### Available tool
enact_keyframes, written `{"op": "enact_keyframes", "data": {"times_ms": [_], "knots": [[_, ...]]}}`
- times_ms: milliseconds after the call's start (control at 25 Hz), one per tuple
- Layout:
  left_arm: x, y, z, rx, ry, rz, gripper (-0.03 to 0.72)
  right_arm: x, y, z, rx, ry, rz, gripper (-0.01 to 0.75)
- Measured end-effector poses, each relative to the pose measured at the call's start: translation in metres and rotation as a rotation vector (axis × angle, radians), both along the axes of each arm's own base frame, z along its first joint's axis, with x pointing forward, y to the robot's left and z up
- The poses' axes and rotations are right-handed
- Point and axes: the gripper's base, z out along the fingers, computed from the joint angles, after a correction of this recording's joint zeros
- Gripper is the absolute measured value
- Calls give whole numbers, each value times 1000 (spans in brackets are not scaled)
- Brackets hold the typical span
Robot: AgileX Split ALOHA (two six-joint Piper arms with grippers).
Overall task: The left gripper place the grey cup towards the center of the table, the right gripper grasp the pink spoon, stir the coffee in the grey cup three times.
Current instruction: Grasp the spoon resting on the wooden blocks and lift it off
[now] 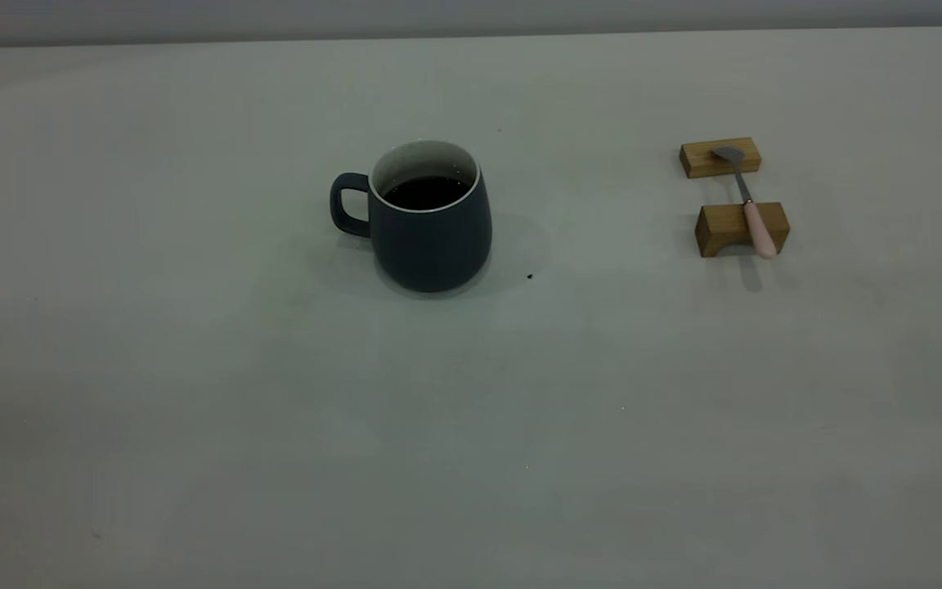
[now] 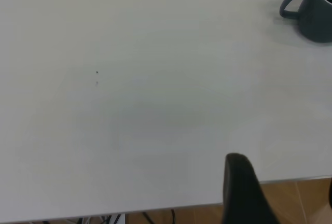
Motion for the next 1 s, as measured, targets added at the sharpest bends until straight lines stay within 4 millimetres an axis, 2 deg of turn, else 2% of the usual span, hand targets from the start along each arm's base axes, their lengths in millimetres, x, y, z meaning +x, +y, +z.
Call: {"op": "enact_keyframes", "data": {"times_ms": [840,1000], "knots": [[0,0,0,-1,0,2,469,1,1,1,16,2,4,240],[0,0,0,-1,0,2,469,17,2,13,37,24,-10,259]]}}
